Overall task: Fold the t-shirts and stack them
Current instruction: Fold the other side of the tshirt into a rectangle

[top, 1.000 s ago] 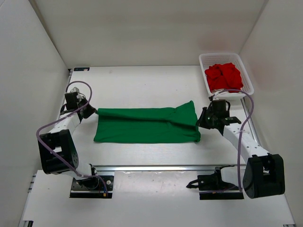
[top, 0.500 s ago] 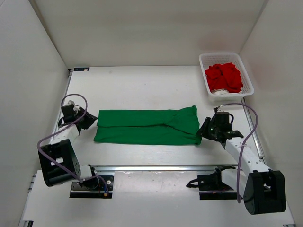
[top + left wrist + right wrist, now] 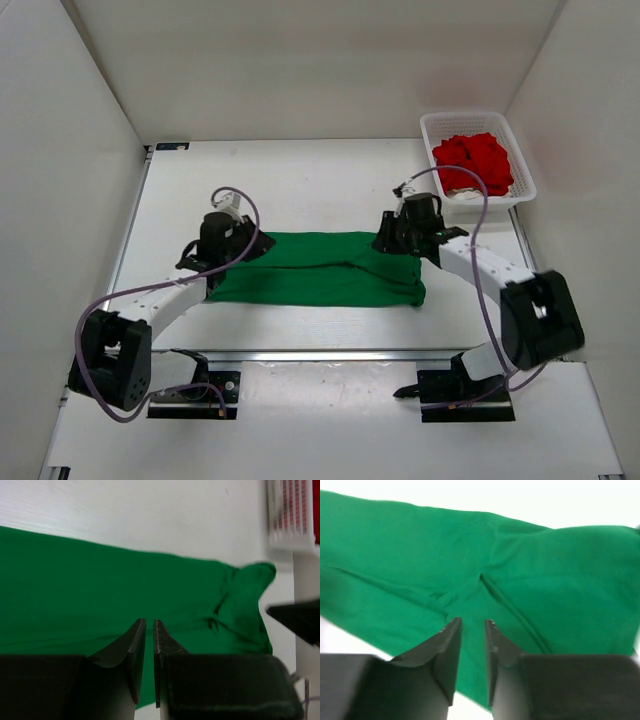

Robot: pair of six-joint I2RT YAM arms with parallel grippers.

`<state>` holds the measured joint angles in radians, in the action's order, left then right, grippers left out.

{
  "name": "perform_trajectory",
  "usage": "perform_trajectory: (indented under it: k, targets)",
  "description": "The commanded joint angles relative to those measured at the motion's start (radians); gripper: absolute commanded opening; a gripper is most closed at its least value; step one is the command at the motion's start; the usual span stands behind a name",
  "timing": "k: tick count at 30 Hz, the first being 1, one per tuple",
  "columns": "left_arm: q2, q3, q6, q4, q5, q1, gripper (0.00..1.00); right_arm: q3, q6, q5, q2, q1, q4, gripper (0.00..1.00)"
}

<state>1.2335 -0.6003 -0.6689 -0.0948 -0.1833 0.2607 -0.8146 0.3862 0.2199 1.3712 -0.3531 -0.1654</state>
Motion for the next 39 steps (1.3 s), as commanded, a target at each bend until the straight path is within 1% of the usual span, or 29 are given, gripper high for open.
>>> perform_trajectory:
  k: [1,5,8,12,16,17,19,20,22,24,25,27,30,31,32,33,39]
  targets:
    - [0.009,0.032,0.009,-0.078,0.016,0.096,0.23,-0.098,-0.069,0.041,0.15,-0.033,0.095,0.26]
    - [-0.002,0.109,-0.018,-0.126,-0.024,0.133,0.22,-0.175,-0.102,0.055,0.247,-0.034,0.083,0.33]
    - [-0.02,0.168,-0.031,-0.16,-0.05,0.144,0.22,-0.219,-0.122,0.018,0.308,-0.044,0.047,0.33]
    - [-0.054,0.224,-0.049,-0.204,-0.059,0.134,0.21,-0.17,-0.098,0.032,0.331,-0.041,0.076,0.34]
    - [-0.063,0.232,-0.063,-0.217,-0.064,0.13,0.2,-0.153,-0.113,0.029,0.344,-0.04,0.072,0.34]
    - [-0.062,0.229,-0.057,-0.221,-0.064,0.133,0.2,-0.153,-0.107,0.027,0.341,-0.047,0.067,0.33]
    - [-0.062,0.229,-0.055,-0.218,-0.065,0.14,0.2,-0.143,-0.106,0.033,0.332,-0.047,0.064,0.23]
    - [-0.063,0.228,-0.063,-0.221,-0.056,0.14,0.2,-0.136,-0.107,0.03,0.319,-0.056,0.067,0.22]
    - [-0.059,0.234,-0.061,-0.226,-0.056,0.134,0.2,-0.121,-0.102,0.013,0.287,-0.063,0.064,0.11]
    - [-0.063,0.243,-0.078,-0.217,-0.042,0.143,0.19,-0.103,-0.096,0.009,0.255,-0.067,0.061,0.06]
    - [-0.074,0.243,-0.078,-0.217,-0.032,0.143,0.19,-0.091,-0.092,0.013,0.229,-0.067,0.058,0.01]
    - [-0.092,0.252,-0.086,-0.229,-0.027,0.144,0.19,-0.064,-0.075,0.012,0.183,-0.07,0.044,0.0]
    - [-0.097,0.249,-0.089,-0.229,-0.035,0.143,0.19,-0.032,-0.049,-0.036,0.12,-0.136,0.004,0.0]
    - [-0.095,0.254,-0.093,-0.23,-0.036,0.143,0.19,-0.018,-0.04,-0.057,0.089,-0.141,-0.008,0.0]
    - [-0.095,0.247,-0.097,-0.23,-0.036,0.147,0.19,0.001,-0.024,-0.074,0.077,-0.179,-0.035,0.0]
    - [-0.104,0.246,-0.097,-0.227,-0.033,0.147,0.19,0.015,-0.02,-0.097,0.054,-0.185,-0.046,0.0]
    - [-0.129,0.244,-0.118,-0.233,-0.007,0.146,0.2,0.103,0.071,-0.139,-0.018,-0.282,-0.079,0.01]
